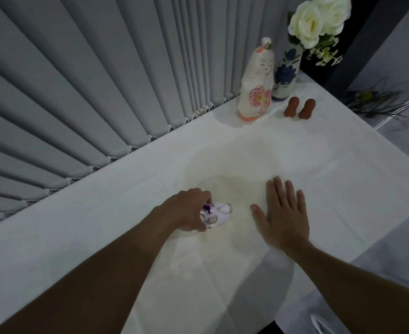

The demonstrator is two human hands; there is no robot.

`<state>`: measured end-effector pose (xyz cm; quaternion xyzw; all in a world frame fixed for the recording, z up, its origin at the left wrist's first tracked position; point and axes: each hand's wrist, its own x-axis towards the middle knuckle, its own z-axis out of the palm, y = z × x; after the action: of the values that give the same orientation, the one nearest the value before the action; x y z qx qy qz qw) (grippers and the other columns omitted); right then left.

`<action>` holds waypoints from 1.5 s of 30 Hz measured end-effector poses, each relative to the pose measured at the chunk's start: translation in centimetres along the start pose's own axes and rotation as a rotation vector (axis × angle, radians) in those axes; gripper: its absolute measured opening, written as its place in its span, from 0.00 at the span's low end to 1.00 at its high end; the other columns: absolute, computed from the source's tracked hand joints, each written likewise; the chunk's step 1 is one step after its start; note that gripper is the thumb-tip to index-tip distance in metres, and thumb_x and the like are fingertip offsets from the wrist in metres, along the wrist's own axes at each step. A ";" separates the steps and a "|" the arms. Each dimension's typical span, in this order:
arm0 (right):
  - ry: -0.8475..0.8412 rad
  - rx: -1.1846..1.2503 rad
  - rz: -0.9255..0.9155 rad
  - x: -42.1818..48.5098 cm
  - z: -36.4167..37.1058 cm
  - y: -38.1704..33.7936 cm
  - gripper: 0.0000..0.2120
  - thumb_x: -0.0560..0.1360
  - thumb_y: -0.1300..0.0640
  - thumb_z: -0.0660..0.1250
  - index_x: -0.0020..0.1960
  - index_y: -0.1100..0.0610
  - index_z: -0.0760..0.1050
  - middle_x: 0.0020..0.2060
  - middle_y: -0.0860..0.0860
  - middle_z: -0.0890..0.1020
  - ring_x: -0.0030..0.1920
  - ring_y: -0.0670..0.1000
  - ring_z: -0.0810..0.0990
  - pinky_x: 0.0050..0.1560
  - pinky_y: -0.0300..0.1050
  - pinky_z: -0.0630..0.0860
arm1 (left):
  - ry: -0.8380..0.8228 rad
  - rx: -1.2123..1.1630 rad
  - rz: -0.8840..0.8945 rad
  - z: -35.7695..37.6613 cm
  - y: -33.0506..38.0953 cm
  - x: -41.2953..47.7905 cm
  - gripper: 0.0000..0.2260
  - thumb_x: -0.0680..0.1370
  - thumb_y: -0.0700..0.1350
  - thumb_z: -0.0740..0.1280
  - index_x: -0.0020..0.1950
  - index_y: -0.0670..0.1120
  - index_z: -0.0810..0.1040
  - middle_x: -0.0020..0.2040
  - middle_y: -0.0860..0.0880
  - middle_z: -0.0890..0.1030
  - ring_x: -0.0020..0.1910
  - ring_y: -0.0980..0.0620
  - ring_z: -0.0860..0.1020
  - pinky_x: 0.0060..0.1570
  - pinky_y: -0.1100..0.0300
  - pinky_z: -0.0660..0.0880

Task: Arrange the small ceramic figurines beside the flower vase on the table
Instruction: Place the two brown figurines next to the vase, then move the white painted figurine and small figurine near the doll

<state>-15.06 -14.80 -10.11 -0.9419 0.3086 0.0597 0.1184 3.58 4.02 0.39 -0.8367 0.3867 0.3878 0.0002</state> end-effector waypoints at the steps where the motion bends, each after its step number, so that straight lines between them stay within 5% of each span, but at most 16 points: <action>1: -0.007 0.011 0.002 0.1 -0.1 0.1 0.40 0.80 0.31 0.43 0.84 0.54 0.45 0.84 0.51 0.47 0.84 0.56 0.42 0.83 0.58 0.41 | 0.023 -0.021 0.002 -0.2 0.1 0.4 0.22 0.69 0.52 0.76 0.60 0.52 0.73 0.58 0.51 0.75 0.55 0.47 0.77 0.55 0.50 0.77; 22: 0.027 0.033 0.075 13.2 -4.2 7.4 0.40 0.79 0.28 0.40 0.84 0.50 0.45 0.84 0.52 0.46 0.84 0.57 0.41 0.82 0.61 0.42 | 0.510 -0.498 0.050 -6.7 11.0 16.4 0.19 0.72 0.44 0.76 0.61 0.49 0.75 0.55 0.50 0.82 0.52 0.49 0.80 0.49 0.58 0.77; 26: 0.030 0.032 0.071 13.3 -4.5 7.5 0.40 0.80 0.29 0.42 0.84 0.51 0.49 0.84 0.53 0.49 0.84 0.58 0.44 0.82 0.62 0.45 | 0.569 -0.563 0.042 -7.2 12.2 18.2 0.20 0.73 0.44 0.76 0.63 0.52 0.76 0.57 0.51 0.81 0.54 0.50 0.79 0.55 0.55 0.78; 45: 0.009 0.021 0.069 13.5 -4.5 7.5 0.40 0.80 0.28 0.42 0.84 0.51 0.50 0.84 0.53 0.49 0.84 0.59 0.45 0.82 0.63 0.45 | 0.627 -0.523 -0.022 -8.0 14.1 19.8 0.22 0.72 0.50 0.77 0.65 0.51 0.77 0.59 0.52 0.83 0.54 0.51 0.81 0.57 0.52 0.81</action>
<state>-8.50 -29.52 -9.68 -0.9297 0.3419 0.0566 0.1246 7.59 -21.08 -2.67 -0.8902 0.2477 0.1993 -0.3263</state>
